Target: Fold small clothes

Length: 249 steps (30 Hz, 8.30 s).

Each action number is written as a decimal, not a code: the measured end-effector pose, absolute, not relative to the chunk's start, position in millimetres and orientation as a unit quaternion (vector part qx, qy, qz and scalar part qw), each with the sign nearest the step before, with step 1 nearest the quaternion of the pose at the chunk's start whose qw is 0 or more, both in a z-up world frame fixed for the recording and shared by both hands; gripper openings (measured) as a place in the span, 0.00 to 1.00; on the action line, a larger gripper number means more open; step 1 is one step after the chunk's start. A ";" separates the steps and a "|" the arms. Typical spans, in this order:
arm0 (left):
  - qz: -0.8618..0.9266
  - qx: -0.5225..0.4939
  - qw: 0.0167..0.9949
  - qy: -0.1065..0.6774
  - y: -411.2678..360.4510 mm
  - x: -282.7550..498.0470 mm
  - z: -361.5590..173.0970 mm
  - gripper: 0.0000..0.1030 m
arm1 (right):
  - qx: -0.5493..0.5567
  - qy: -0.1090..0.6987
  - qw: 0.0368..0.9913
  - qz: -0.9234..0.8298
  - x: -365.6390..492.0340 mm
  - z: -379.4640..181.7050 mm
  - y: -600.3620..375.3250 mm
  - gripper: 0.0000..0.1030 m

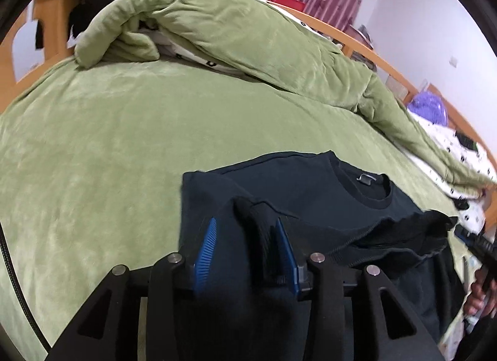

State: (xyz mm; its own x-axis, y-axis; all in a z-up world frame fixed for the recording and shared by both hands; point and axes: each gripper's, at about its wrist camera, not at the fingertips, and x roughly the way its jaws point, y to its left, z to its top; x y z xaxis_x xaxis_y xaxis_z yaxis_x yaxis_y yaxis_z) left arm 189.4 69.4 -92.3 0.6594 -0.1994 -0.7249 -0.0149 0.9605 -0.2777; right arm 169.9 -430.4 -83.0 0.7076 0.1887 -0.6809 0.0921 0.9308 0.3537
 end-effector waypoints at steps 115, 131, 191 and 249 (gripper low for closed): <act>-0.051 -0.021 0.938 0.342 69.4 54.2 13.1 0.58 | 0.043 0.356 0.933 0.034 34.1 7.3 -281.8 0.51; -0.079 -0.166 0.882 0.434 110.2 12.5 -122.6 0.58 | 0.020 0.398 0.914 0.076 62.6 -105.0 -194.4 0.50; -0.110 -0.052 0.938 0.325 -35.2 54.5 -15.3 0.15 | 0.024 0.372 0.928 -0.017 2.9 -74.1 -331.3 0.50; -0.090 -0.022 0.923 0.373 -23.9 70.9 -64.2 0.54 | 0.080 0.388 0.916 0.067 31.9 -65.0 -306.2 0.58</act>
State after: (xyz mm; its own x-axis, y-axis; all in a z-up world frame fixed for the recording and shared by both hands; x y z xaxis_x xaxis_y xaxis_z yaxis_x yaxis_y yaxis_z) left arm 70.9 -23.9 -64.2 0.7050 -0.1832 -0.6852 0.1510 0.9827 -0.1074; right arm 31.9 -306.2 -65.0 0.6907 0.1848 -0.6991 -0.0606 0.9782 0.1986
